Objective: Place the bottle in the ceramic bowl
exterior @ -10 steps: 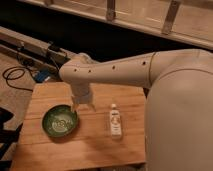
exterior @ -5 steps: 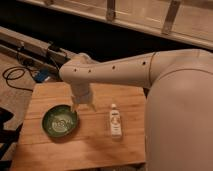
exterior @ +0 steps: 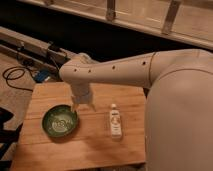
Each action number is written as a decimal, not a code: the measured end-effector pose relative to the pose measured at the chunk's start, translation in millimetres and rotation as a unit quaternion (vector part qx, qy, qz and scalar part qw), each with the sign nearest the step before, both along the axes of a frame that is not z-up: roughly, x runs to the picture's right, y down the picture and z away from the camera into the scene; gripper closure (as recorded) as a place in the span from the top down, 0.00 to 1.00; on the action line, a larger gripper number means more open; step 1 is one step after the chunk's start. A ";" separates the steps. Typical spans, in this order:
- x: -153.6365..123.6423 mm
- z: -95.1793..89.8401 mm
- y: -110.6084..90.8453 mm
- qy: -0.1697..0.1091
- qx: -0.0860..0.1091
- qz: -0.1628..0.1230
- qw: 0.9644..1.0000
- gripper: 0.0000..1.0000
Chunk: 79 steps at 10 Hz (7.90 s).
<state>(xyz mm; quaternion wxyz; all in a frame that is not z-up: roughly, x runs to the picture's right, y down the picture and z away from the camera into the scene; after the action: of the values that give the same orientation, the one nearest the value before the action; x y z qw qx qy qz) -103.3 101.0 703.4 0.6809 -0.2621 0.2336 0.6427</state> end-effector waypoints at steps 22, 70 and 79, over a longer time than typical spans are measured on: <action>124.9 46.5 -19.0 0.039 0.077 0.035 0.996 0.65; 13.1 102.6 -49.3 -0.108 0.053 -0.081 0.989 0.00; -99.1 64.0 -24.2 -0.222 0.074 -0.182 0.955 0.00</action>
<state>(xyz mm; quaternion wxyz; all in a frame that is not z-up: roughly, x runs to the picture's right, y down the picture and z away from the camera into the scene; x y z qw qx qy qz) -202.4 76.8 767.3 0.8385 -0.2997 0.0721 0.4493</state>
